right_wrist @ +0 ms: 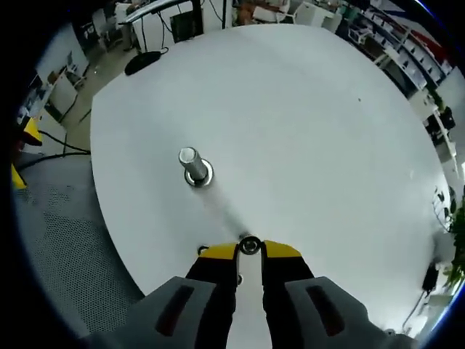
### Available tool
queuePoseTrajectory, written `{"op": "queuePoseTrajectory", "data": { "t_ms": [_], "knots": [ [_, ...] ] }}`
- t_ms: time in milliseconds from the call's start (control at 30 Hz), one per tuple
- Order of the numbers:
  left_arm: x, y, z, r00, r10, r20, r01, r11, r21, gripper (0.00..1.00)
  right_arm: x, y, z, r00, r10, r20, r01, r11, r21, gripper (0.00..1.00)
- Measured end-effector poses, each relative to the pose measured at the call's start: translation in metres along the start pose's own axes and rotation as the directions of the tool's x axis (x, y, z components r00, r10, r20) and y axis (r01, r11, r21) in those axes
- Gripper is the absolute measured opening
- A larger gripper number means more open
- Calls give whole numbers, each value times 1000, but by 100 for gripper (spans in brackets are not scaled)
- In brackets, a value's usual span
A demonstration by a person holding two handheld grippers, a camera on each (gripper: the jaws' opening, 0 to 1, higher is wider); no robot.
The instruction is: Place the washer onto the threaded stud by aligning its center hole with the stud, sliding it down to the base, and recovering from edge contact or off-axis alignment until the washer reaches the visible bottom stop.
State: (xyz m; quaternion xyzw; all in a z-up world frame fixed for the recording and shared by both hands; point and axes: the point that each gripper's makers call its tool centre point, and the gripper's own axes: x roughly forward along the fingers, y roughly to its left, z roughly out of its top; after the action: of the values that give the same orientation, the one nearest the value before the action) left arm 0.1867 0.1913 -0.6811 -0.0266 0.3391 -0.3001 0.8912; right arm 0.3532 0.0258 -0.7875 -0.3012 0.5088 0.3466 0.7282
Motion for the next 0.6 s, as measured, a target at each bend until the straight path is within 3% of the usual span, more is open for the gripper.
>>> {"op": "queuePoseTrajectory", "data": {
  "t_ms": [600],
  "knots": [
    [1, -1, -2, 1000, 0, -13, 0, 1000, 3, 27, 34, -1, -15, 997, 26, -69, -25, 1000, 5, 14]
  ]
}}
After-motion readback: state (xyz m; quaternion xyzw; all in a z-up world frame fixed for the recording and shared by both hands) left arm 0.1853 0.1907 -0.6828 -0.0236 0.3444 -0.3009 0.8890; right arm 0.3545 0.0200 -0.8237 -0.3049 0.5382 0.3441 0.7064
